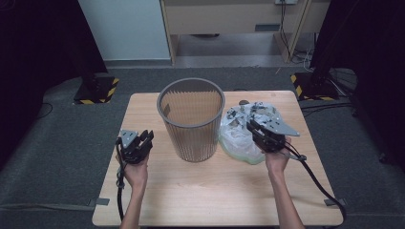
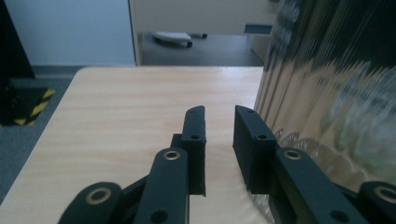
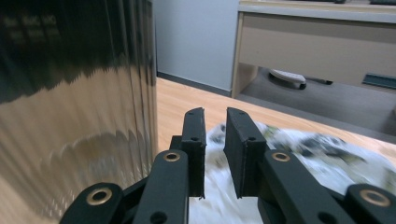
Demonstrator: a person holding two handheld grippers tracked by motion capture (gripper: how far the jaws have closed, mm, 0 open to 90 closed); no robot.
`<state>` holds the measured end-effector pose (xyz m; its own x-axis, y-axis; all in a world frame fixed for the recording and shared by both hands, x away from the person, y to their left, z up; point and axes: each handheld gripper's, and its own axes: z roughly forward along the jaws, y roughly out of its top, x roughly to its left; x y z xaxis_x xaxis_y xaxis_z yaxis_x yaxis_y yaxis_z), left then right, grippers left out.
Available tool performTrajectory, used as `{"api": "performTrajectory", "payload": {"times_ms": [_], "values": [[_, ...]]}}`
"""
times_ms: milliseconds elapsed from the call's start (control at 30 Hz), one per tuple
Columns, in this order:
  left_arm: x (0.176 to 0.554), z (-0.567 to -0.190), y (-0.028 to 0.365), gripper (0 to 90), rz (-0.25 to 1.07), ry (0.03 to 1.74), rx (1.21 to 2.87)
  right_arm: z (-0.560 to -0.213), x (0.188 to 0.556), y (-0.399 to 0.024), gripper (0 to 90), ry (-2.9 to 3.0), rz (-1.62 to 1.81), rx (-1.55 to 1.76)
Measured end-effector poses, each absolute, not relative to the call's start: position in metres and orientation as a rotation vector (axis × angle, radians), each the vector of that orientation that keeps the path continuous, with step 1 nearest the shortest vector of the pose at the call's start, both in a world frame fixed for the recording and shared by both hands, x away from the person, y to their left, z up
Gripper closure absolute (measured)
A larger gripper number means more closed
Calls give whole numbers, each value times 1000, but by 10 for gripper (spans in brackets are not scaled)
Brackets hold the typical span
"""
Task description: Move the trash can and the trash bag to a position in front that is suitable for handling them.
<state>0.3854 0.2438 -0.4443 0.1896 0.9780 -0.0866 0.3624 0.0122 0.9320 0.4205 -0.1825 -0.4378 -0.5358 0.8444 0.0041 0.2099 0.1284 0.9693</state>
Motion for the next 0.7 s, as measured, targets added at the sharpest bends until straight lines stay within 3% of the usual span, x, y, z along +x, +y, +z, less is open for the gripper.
{"api": "performTrajectory", "payload": {"times_ms": [133, 500, 700], "values": [[396, -443, 237, 786, 850, 1291, 1521, -440, 439, -167, 795, 1852, 1436, 1018], [418, -440, 224, 881, 763, 1243, 1479, -446, 477, -145, 855, 1828, 1470, 1116], [426, -435, 215, 900, 821, 1198, 1536, -443, 483, -135, 869, 1855, 1455, 1063]]}}
